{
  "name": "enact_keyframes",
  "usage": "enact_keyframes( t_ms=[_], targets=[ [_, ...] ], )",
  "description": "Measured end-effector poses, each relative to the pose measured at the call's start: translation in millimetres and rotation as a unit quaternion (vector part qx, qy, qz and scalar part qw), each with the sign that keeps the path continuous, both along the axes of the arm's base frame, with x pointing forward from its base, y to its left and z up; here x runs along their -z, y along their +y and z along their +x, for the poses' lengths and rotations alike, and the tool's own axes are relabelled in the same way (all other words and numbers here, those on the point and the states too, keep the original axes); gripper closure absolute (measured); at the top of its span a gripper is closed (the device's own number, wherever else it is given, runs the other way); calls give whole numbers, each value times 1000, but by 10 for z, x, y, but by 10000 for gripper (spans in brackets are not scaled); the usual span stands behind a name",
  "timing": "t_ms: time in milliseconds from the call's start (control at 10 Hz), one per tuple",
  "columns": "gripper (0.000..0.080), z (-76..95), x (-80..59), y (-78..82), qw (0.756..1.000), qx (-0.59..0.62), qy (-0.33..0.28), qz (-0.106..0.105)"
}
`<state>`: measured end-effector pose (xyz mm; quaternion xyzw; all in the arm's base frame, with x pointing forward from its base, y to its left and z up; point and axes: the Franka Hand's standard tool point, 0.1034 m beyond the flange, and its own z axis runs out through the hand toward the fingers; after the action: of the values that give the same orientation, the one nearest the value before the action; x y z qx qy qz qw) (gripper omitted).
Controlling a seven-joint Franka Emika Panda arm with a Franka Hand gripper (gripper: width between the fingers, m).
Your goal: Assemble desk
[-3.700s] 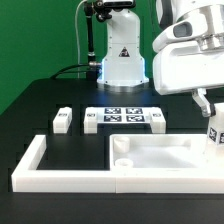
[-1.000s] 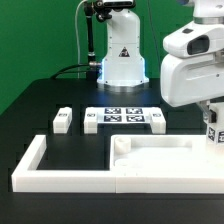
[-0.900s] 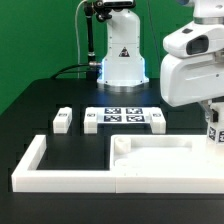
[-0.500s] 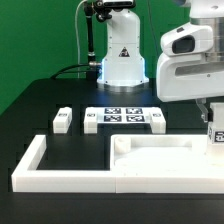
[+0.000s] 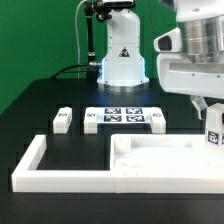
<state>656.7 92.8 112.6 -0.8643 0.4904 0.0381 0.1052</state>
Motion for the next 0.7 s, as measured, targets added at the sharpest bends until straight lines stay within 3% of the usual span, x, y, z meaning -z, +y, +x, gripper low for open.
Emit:
enact_keyframes(
  t_ms=[200, 300, 400, 500, 600, 700],
  targets=[
    [495, -16, 0, 12, 998, 57, 14, 9],
    [416, -14, 3, 9, 999, 41, 10, 9],
    [416, -16, -2, 28, 1000, 13, 3, 5],
    [268, -16, -22, 98, 998, -56, -13, -9],
    [175, -20, -25, 159, 988, -149, -32, -22],
    [175, -39, -29, 189, 978, -202, -36, -30]
  ],
)
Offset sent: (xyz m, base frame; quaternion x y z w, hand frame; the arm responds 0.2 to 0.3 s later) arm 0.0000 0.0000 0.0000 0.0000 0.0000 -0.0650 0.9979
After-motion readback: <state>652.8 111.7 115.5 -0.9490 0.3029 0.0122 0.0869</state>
